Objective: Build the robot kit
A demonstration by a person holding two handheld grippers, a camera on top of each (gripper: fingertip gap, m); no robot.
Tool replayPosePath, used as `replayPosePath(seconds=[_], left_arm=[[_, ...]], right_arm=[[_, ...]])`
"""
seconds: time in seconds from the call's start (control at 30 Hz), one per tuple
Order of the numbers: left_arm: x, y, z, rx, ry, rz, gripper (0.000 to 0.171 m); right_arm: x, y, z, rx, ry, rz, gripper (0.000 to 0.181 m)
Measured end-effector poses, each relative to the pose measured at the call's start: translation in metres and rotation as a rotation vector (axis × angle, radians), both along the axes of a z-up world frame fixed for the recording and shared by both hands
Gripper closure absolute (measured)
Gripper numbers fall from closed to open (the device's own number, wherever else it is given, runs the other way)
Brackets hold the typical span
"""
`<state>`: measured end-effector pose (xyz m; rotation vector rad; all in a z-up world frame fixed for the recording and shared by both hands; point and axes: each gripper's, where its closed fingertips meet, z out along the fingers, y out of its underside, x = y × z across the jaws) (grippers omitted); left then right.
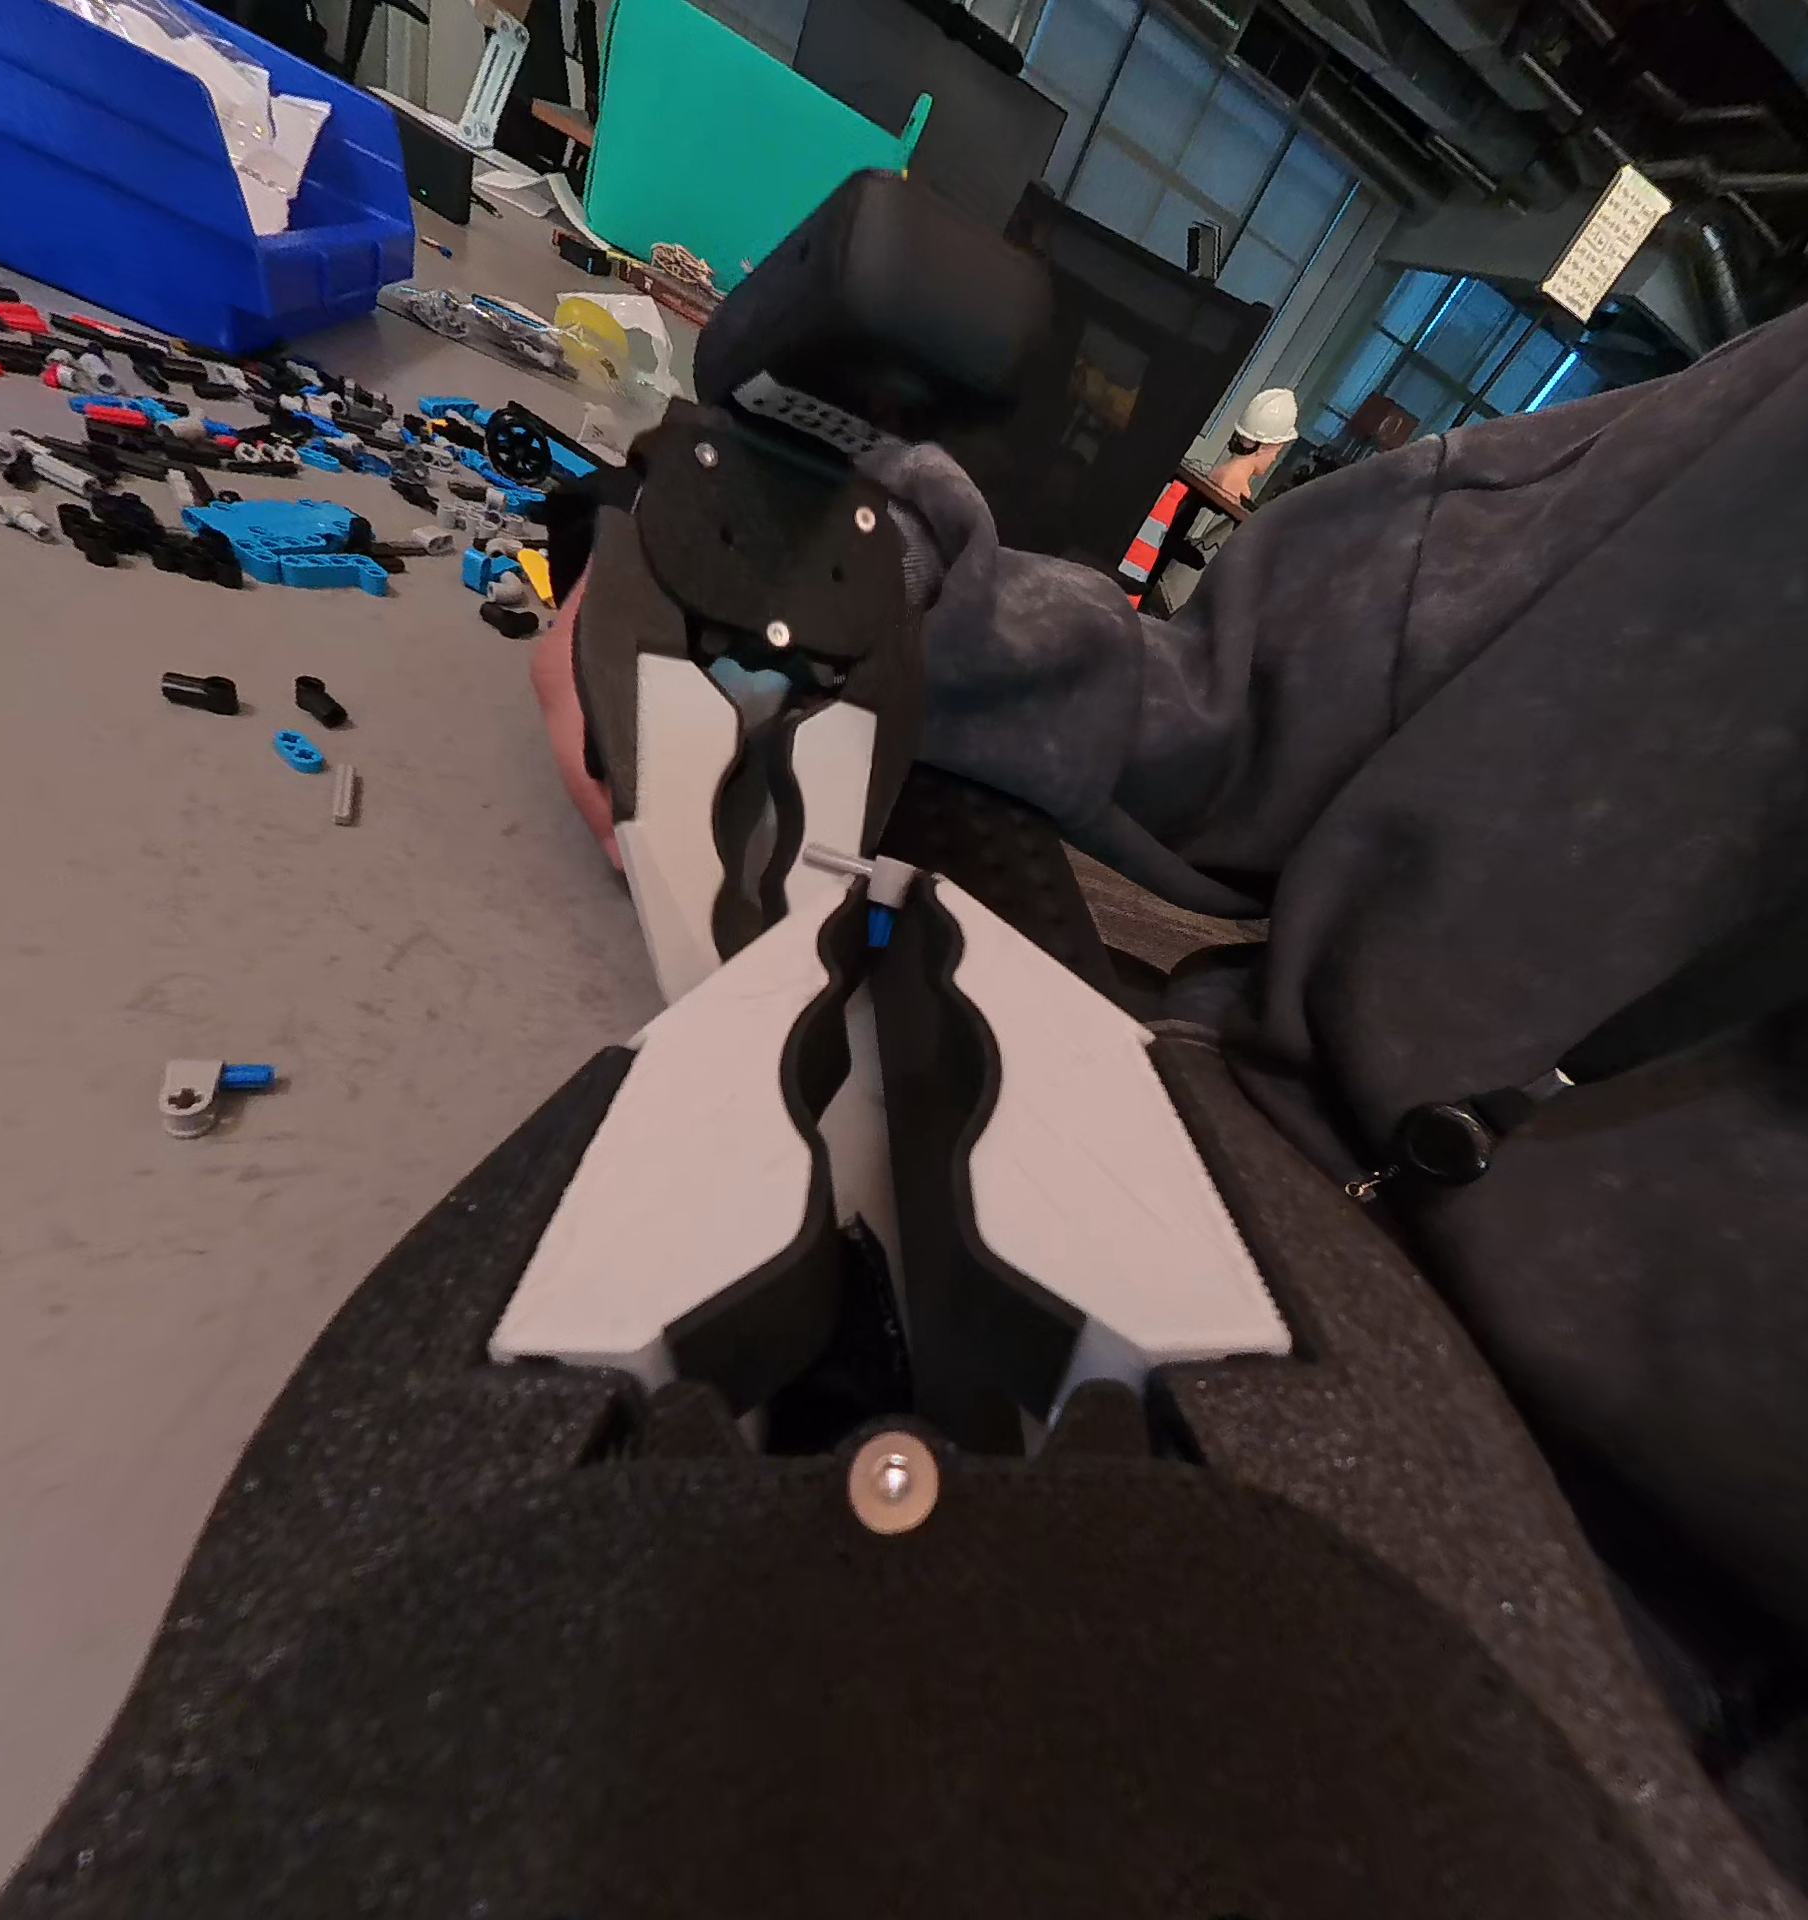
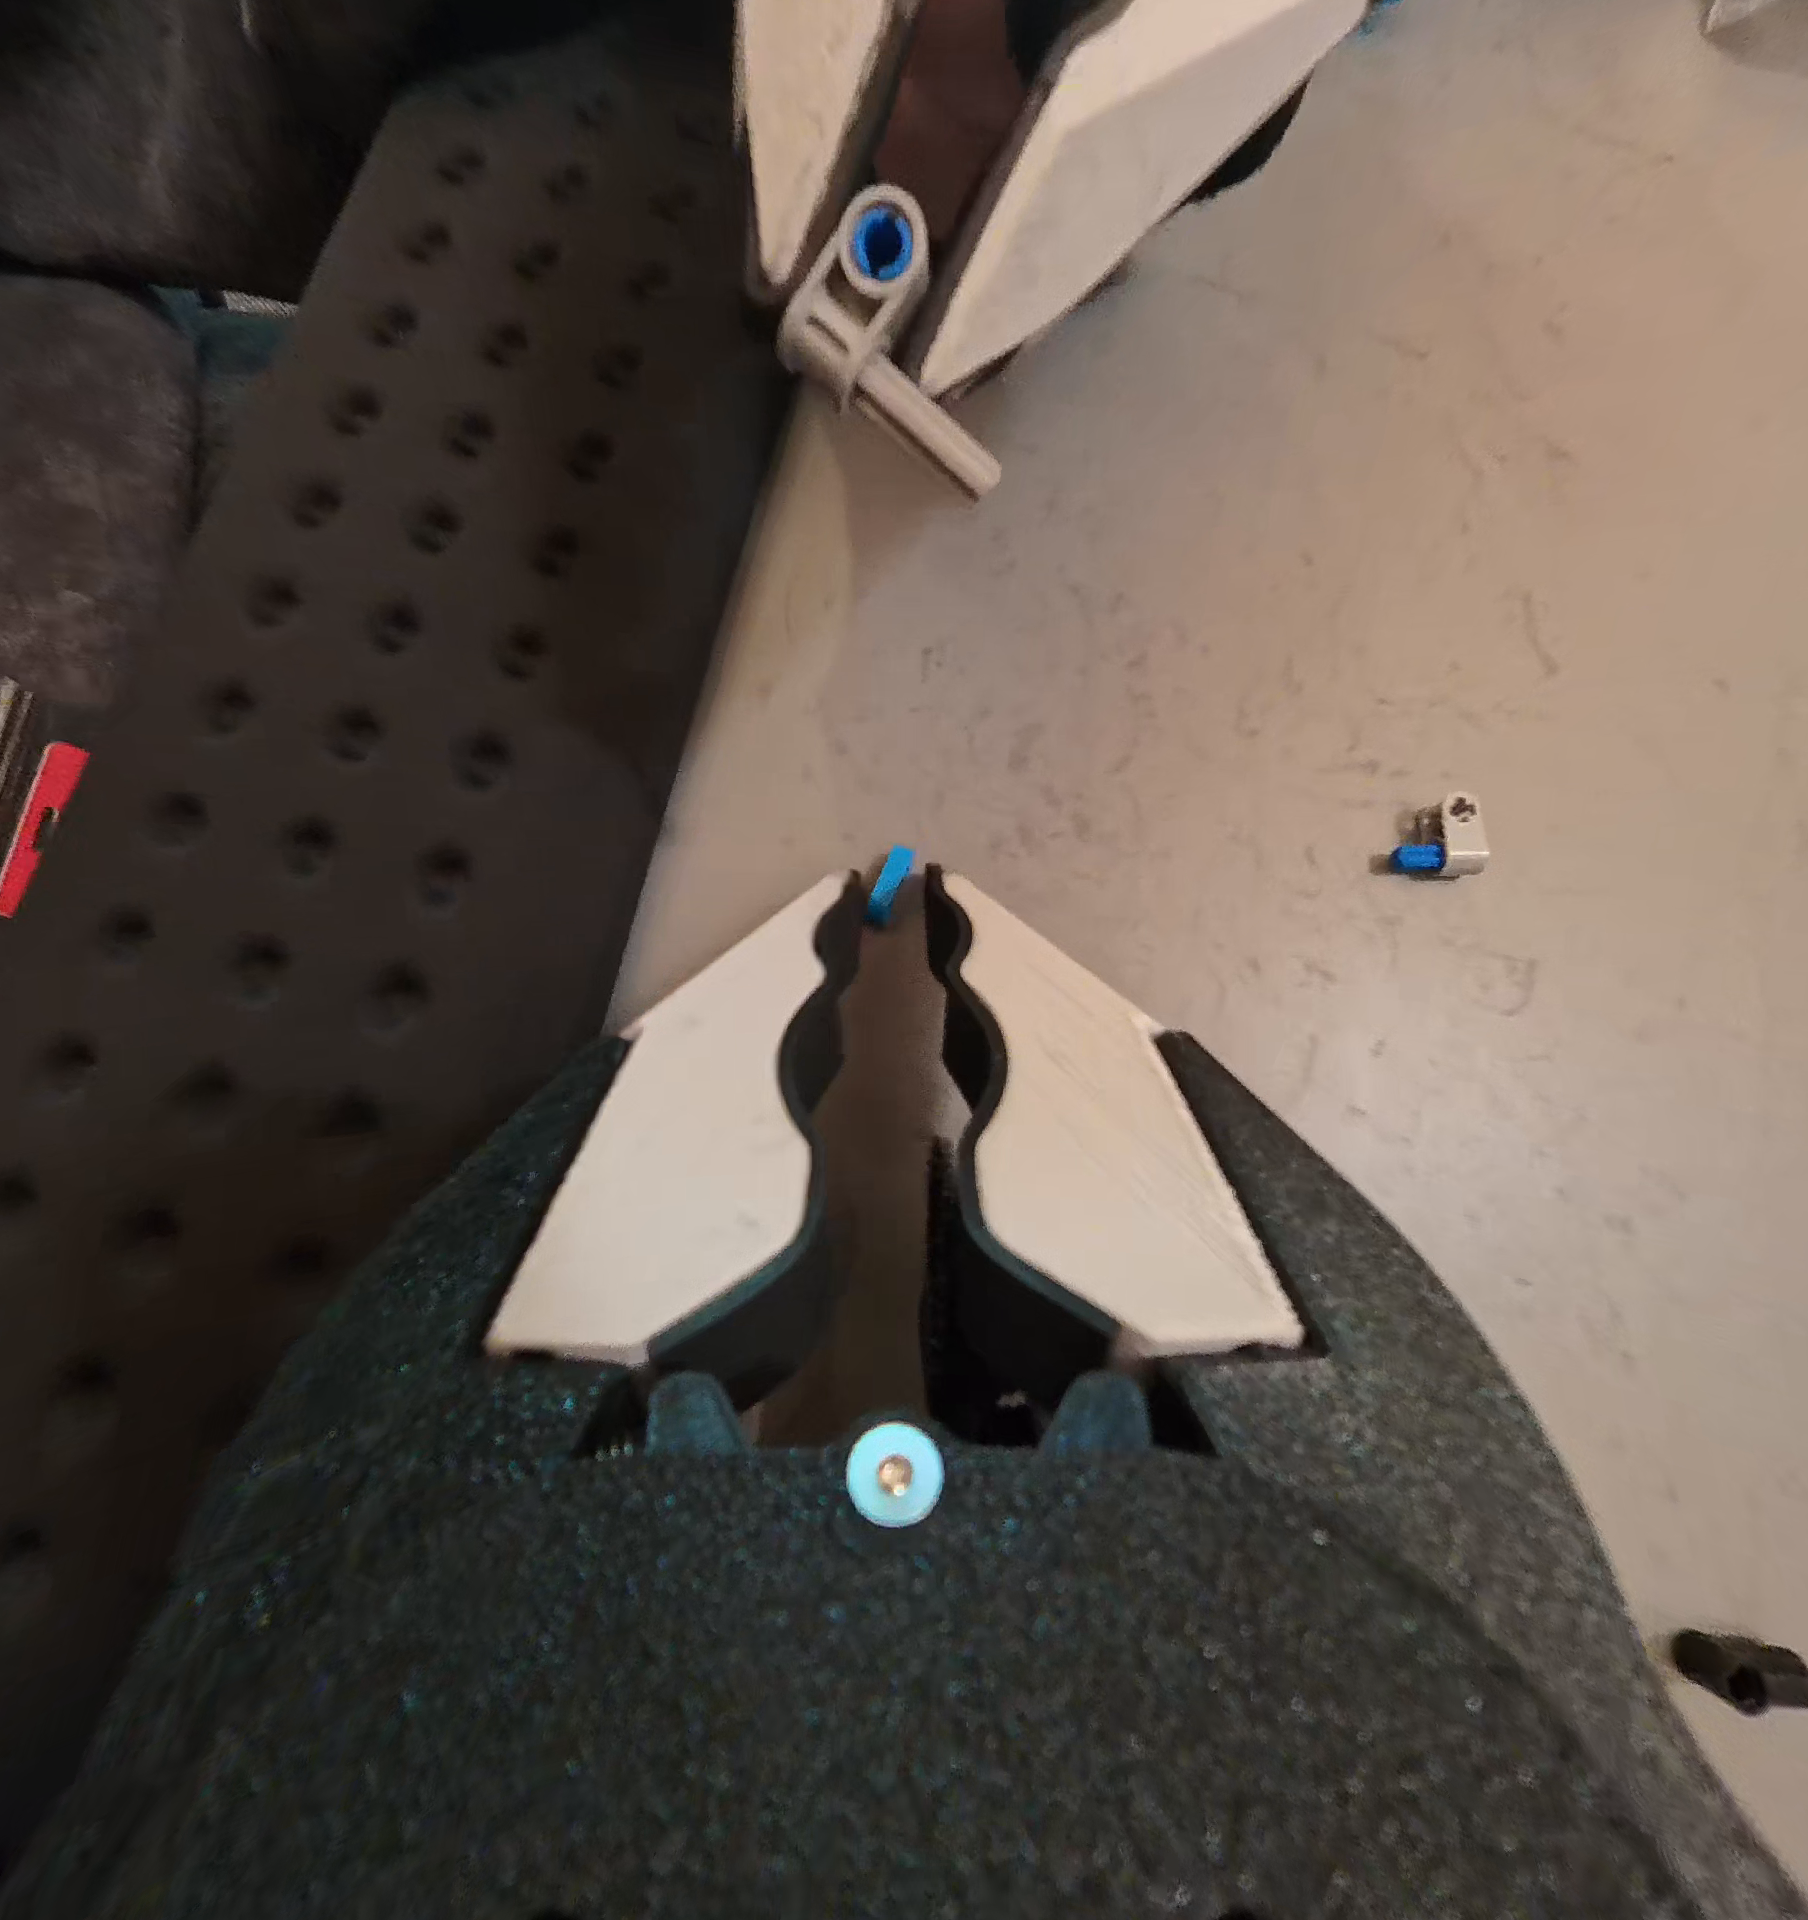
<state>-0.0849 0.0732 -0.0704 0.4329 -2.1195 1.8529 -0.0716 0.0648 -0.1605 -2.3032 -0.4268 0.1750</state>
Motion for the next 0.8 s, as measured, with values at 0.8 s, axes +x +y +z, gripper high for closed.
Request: replayPosePath(seconds=[0.8], left_arm=[[0.005,0.015,0.104,-0.701,0.121,0.117,0.163]], right_arm=[[0.008,0.030,0.180,0.869,0.373,-0.231,0.178]])
